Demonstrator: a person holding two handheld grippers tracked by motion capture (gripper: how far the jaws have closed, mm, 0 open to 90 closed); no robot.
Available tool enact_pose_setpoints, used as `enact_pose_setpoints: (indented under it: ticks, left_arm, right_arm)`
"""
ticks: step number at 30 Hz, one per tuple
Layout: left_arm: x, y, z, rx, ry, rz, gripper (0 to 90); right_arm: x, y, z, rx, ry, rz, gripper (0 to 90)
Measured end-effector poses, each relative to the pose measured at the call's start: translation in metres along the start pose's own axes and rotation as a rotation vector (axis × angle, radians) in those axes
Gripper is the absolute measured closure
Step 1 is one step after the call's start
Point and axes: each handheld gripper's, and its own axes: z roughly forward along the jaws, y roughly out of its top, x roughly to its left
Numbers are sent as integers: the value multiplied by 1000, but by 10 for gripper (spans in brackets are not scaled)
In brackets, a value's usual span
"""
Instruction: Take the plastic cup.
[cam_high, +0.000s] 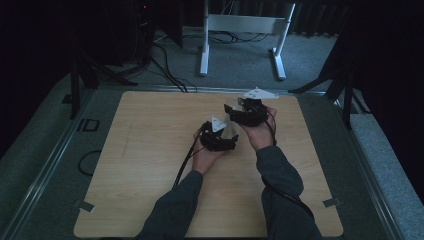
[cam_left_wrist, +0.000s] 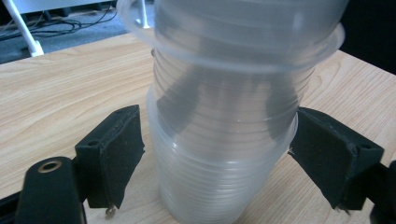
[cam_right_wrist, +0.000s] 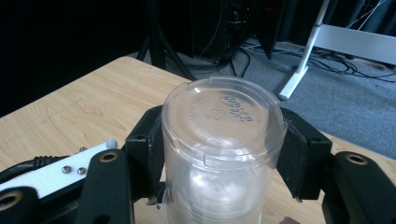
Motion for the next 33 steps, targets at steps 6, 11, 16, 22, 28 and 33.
enact_pose_setpoints:
  ticks: [6,11,16,22,28,33]
  left_arm:
    - [-1,2,-3,-12,5,2,169]
    - [0,3,-5,-15,7,3,169]
    - [0,3,-6,-13,9,4,174]
    - [-1,5,-10,-15,7,10,183]
    - [-1,6,-13,-12,8,12,200]
    - [0,6,-15,-9,7,12,205]
  right_arm:
    - [1,5,-2,-6,2,2,405]
    - [2,11,-4,-11,8,3,406]
    - [4,15,-6,-15,7,0,407]
    - [5,23,-10,-22,7,-4,408]
    - [6,29,-13,-29,3,-5,409]
    - [8,36,-16,-31,2,-7,409]
